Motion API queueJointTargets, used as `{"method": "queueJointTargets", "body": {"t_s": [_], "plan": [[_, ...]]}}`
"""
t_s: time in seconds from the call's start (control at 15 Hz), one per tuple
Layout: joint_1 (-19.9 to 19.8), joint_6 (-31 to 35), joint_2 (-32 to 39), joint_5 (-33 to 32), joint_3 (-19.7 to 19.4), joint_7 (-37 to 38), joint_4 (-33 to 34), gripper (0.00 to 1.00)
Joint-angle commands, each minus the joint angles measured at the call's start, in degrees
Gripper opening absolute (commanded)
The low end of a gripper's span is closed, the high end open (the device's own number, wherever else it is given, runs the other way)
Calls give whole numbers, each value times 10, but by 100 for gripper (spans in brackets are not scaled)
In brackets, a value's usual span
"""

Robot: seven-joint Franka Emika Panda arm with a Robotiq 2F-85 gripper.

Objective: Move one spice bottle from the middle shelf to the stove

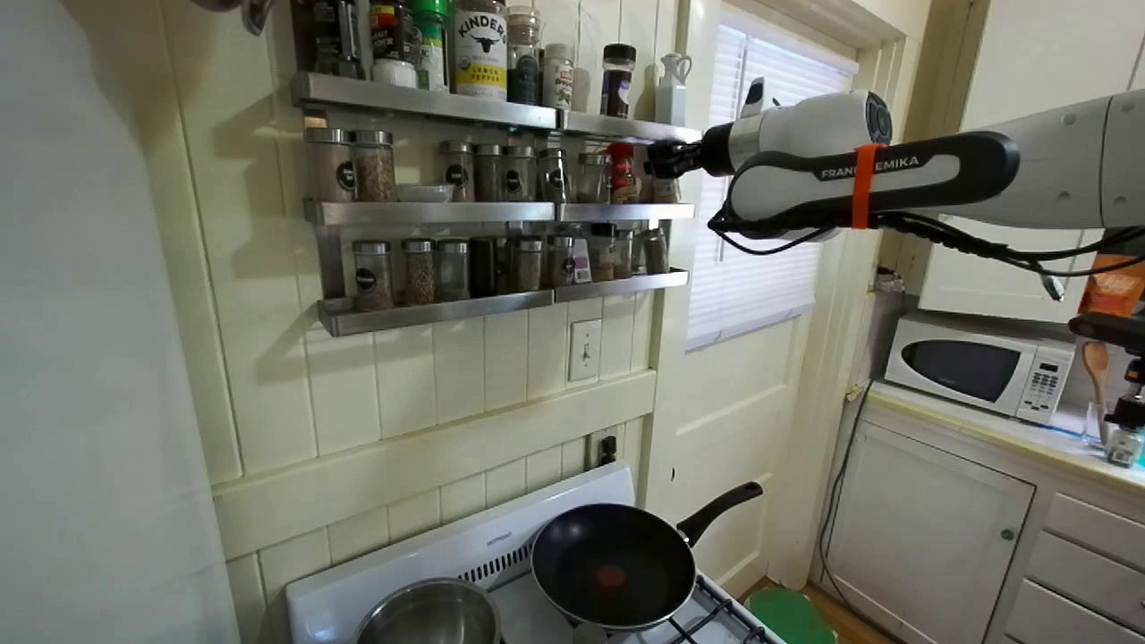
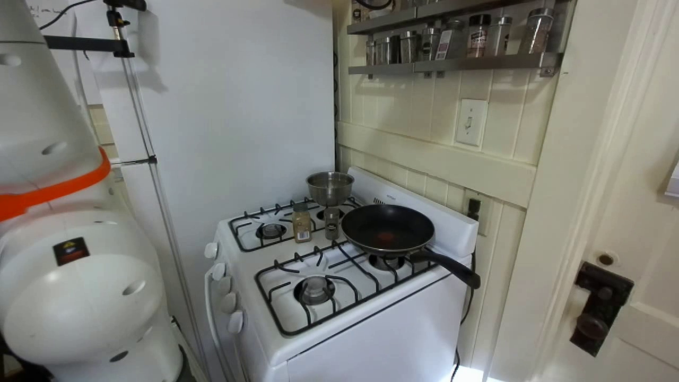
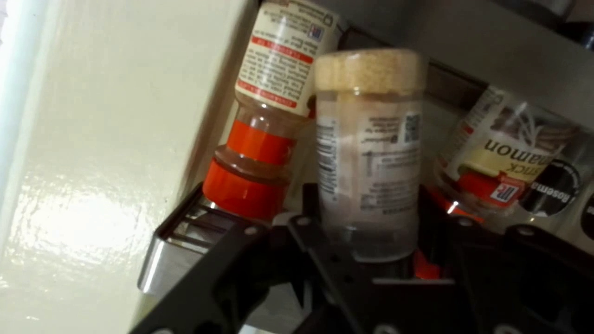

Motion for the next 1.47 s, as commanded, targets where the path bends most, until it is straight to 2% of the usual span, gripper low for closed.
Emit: {"method": "queueJointTargets", "body": {"t_s": [0.0, 1.4], "plan": [[3, 16, -18, -17, -5, -32, -26, 25], [7, 23, -32, -57, -8, -156, -30, 25]]}}
